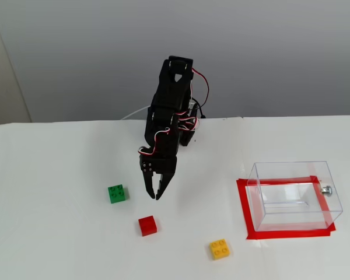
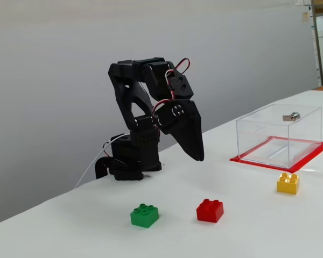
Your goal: Pick the red lego brick and place it into the transparent box
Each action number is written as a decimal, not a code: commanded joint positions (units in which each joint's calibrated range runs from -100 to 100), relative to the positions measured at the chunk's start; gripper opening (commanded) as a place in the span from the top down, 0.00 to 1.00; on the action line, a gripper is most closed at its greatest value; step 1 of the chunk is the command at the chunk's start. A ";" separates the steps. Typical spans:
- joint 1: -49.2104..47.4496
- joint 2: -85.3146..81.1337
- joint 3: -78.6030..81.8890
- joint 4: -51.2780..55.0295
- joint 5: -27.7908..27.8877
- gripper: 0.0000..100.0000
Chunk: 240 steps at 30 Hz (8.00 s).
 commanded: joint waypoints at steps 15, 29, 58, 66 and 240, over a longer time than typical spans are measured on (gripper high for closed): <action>0.50 12.45 -2.50 -11.77 11.19 0.99; 1.97 16.18 -2.59 -15.51 10.62 0.99; -5.49 16.27 -0.51 -10.72 2.00 0.72; -5.20 16.35 -0.42 -10.37 1.59 0.65; -38.84 15.93 -49.70 20.26 -10.52 0.86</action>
